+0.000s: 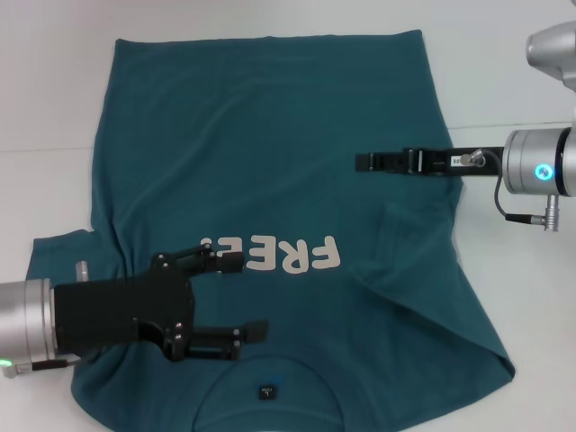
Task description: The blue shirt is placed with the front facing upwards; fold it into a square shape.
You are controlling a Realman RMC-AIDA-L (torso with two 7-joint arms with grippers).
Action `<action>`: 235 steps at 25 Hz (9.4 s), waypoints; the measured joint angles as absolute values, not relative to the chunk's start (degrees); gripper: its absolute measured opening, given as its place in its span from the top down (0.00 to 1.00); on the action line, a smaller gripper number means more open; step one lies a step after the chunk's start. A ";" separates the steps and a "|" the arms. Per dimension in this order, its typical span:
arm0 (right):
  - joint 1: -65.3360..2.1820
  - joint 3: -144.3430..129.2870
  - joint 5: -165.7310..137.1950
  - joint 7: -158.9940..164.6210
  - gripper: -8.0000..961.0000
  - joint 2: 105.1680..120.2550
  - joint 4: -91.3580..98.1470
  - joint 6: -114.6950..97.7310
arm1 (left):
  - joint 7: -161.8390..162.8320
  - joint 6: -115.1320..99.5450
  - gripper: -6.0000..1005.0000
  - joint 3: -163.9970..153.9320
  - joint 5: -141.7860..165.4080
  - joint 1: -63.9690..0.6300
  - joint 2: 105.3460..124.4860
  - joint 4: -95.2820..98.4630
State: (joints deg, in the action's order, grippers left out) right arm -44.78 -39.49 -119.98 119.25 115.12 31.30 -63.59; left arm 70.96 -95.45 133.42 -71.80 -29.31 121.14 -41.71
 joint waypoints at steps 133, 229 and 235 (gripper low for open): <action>-33.32 -36.39 -107.93 78.65 0.03 118.68 37.09 -80.12 | 140.52 -70.08 0.07 144.13 -29.45 -34.60 118.14 -51.69; -33.17 -36.39 -107.93 79.98 0.03 119.36 37.62 -80.07 | 137.28 -65.88 0.07 143.70 -31.39 -36.10 116.15 -43.16; -33.04 -36.39 -107.93 79.98 0.03 119.35 37.56 -80.12 | 136.72 -67.94 0.07 144.00 -34.37 -36.09 116.11 -43.15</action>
